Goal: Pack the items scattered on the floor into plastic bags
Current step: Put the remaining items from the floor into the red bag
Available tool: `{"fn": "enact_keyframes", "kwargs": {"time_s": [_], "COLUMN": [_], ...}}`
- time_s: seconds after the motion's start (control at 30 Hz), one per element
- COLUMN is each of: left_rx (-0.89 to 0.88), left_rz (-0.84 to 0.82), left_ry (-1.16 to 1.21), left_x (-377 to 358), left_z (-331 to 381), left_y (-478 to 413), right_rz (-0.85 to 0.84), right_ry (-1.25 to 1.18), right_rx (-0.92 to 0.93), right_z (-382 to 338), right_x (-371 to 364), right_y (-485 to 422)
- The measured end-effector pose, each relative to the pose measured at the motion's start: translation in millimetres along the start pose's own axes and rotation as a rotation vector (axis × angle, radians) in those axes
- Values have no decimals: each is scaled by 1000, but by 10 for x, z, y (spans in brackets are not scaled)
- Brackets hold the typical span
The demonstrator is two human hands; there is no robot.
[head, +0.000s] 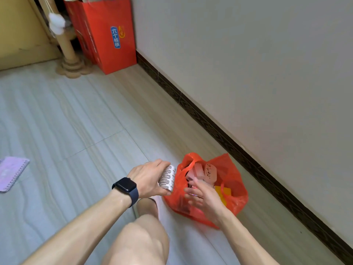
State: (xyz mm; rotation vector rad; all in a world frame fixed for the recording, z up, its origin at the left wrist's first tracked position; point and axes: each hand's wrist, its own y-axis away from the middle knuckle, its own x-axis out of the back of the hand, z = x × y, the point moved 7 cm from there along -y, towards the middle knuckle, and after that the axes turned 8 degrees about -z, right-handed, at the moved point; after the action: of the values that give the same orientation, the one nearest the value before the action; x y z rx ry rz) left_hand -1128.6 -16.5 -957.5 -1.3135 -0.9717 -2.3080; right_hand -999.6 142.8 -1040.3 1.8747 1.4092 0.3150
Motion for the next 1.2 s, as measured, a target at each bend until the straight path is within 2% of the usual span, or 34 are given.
{"fn": "enact_keyframes", "kwargs": {"time_s": [0.07, 0.13, 0.27, 0.37, 0.47, 0.53, 0.63, 0.7, 0.77, 0.83, 0.9, 0.97, 1.03, 1.2], "left_rx": [-53, -100, -224, -300, -344, -328, -236, -165, -125, -107, -87, -51, -9, 147], "left_rz": [-43, -60, -46, -30, 1, -25, -47, -67, -76, -90, -94, -86, -71, -30], "left_ry": [15, 35, -74, -181, -321, -426, -507, -532, -540, -531, -530, -522, -504, -403], "left_x": [-127, -189, -277, -412, -505, -583, -631, -625, -598, -556, -502, -418, -316, -30], "left_z": [108, 243, 479, 558, 552, 470, 339, 250, 190, 155, 124, 81, 16, -293], "left_y": [-131, -256, -483, -611, -717, -799, -868, -873, -841, -777, -685, -559, -418, -18], "right_rz": [-123, -158, -52, 119, 407, 569, 675, 631, 406, 125, -39, -96, -107, -50], "right_ry": [-19, -38, -90, 6, 45, 54, 181, 417, 760, 1160, 1488, 1567, 1570, 1569], "right_rx": [8, 45, 41, 13, 57, 144, 219, 195, 58, -161, -305, -355, -311, 72], "right_z": [-6, -30, -43, 48, 8, -159, -374, -432, -349, -123, 12, 24, -109, -756], "right_x": [-236, -336, -136, 241, 754, 1006, 1140, 1072, 895, 743, 690, 646, 524, -123], "right_y": [59, 74, 91, 67, 71, 121, 144, 66, -93, -189, -169, -107, -27, 164]}}
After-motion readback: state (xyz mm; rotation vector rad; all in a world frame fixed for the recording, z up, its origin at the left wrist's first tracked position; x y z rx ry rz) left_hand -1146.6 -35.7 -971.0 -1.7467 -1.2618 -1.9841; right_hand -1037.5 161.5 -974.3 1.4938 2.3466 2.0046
